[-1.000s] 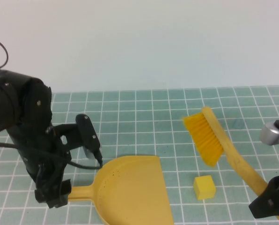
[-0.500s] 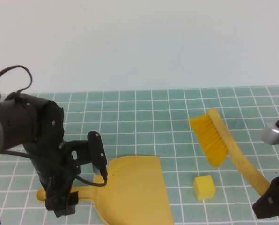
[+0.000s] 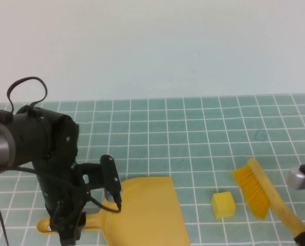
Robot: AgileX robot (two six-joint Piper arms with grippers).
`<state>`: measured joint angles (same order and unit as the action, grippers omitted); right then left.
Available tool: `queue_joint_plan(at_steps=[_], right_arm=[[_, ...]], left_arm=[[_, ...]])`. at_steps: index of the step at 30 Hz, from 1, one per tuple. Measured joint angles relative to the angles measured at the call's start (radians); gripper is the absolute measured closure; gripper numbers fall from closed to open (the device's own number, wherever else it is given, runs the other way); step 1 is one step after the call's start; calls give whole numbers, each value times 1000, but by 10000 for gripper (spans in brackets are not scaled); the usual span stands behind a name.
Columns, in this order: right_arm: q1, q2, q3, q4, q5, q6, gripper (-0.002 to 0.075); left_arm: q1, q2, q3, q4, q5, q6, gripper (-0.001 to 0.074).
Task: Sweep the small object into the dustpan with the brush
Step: Sweep the small ball
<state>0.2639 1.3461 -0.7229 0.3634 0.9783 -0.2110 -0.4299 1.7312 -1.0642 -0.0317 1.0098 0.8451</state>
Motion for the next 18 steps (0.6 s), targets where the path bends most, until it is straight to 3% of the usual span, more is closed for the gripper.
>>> queue_joint_plan(at_steps=[4, 11, 18], right_arm=[[6, 3, 47, -37, -91, 16, 568], [6, 3, 60, -111, -116, 59, 569], [6, 27, 60, -86, -108, 32, 569]], left_arm=[[-77, -39, -2, 86, 23, -12, 517], [-202, -59, -4, 317, 43, -200, 518], [-232, -59, -51, 348, 88, -232, 519]])
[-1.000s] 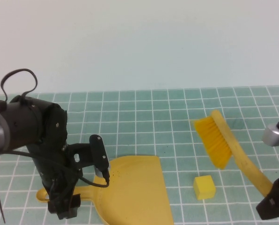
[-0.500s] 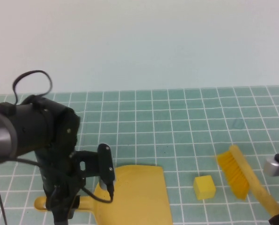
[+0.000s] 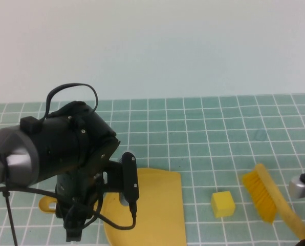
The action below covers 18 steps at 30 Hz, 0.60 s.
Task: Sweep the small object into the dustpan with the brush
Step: Sweep the small ball
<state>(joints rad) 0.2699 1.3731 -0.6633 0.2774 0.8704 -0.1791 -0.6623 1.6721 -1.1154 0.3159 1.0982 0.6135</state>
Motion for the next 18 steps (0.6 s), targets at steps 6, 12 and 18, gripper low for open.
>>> queue_joint_plan(at_steps=[6, 12, 18], right_arm=[[0, 98, 0, 76, -13, -67, 569], [87, 138, -4, 208, -25, -140, 569], [237, 144, -55, 387, -25, -206, 569]], left_arm=[[0, 0, -19, -38, 12, 9, 519], [0, 0, -19, -69, 4, 44, 519], [0, 14, -19, -73, 9, 48, 519]])
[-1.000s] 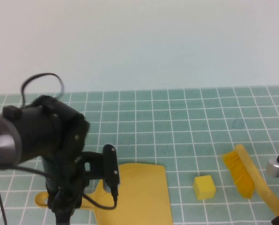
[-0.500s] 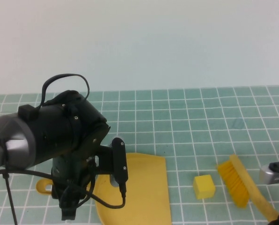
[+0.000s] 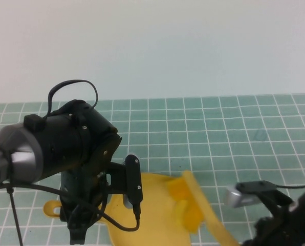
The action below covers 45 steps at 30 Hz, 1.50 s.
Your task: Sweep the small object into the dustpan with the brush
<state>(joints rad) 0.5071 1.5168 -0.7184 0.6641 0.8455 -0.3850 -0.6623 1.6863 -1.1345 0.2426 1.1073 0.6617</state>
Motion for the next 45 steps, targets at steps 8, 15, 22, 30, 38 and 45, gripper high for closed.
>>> queue_joint_plan(at_steps=[8, 15, 22, 30, 38, 45], right_arm=[[70, 0, -131, 102, 35, -22, 569], [68, 0, -150, -19, 37, 94, 569], [5, -20, -151, -207, 30, 250, 569], [-2, 9, -128, -316, 9, 304, 569], [-2, 113, -110, -324, -87, 336, 569], [-2, 174, -110, -324, -128, 342, 570]], left_arm=[[0, 15, 0, -20, -11, 4, 519], [0, 15, 0, -14, -7, 2, 519], [0, 15, 0, -9, -24, -9, 519], [0, 15, 0, -43, -108, -9, 519], [0, 15, 0, -45, -110, -9, 519], [0, 15, 0, -47, -119, -11, 516]])
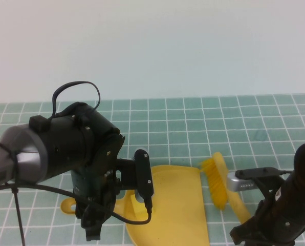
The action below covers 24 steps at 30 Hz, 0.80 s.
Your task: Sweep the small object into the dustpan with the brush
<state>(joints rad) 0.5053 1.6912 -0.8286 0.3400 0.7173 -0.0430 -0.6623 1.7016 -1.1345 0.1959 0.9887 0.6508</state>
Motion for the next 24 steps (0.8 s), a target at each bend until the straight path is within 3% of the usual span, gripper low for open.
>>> queue_joint_plan(at_steps=[16, 24], right_arm=[[0, 54, 0, -29, 0, 21, 553], [0, 56, 0, -38, 35, 43, 420]], left_arm=[[0, 0, 0, 0, 0, 0, 497], [0, 0, 0, 0, -2, -22, 414]])
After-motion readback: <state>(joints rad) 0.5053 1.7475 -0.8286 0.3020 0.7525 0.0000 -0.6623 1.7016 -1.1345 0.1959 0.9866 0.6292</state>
